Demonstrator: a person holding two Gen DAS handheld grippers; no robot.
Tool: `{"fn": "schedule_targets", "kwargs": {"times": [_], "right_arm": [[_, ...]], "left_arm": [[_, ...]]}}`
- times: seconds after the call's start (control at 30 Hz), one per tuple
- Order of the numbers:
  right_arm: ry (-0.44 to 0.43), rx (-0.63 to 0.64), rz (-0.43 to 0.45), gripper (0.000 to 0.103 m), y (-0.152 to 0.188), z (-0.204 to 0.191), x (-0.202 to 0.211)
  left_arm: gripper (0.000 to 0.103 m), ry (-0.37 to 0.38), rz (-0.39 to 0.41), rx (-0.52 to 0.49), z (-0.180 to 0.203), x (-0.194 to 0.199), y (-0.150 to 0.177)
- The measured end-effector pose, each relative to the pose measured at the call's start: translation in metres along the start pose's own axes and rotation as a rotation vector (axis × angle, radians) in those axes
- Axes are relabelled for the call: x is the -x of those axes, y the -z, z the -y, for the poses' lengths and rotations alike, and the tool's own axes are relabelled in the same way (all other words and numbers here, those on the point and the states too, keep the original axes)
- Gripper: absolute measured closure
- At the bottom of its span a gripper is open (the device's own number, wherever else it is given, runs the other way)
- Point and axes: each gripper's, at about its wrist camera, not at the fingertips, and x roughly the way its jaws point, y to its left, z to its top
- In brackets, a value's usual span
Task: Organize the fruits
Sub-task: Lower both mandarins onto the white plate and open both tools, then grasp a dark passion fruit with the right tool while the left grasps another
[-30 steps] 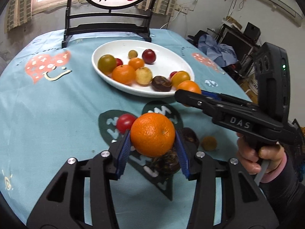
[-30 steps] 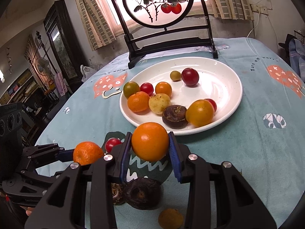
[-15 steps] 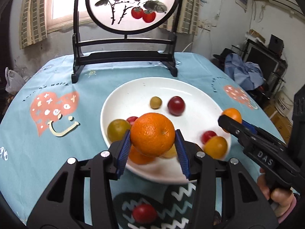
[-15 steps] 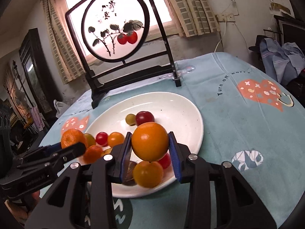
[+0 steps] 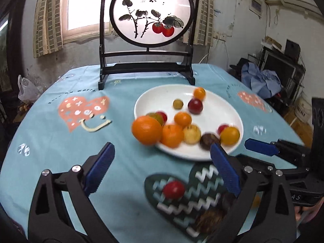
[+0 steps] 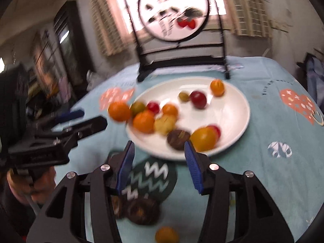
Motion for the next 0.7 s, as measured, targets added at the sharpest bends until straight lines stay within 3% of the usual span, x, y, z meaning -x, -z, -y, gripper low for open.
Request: {"fn": "schedule_targets", "kwargs": {"times": [0.13, 0.3, 0.7], "right_arm": [[-0.006, 0.116, -0.068, 0.051, 0.018, -0.023, 0.001], [0.024, 0.185, -0.146, 0.051, 0.032, -0.031, -0.005], [0.018, 0.178, -0.189, 0.051, 0.037, -0.027, -0.008]], "left_arm": [[0.004, -0.028, -0.024, -0.038, -0.004, 0.013, 0.026], [0.003, -0.088, -0.021, -0.065, -0.008, 0.021, 0.034], [0.003, -0.101, -0.020, 0.131, -0.053, 0.029, 0.025]]}}
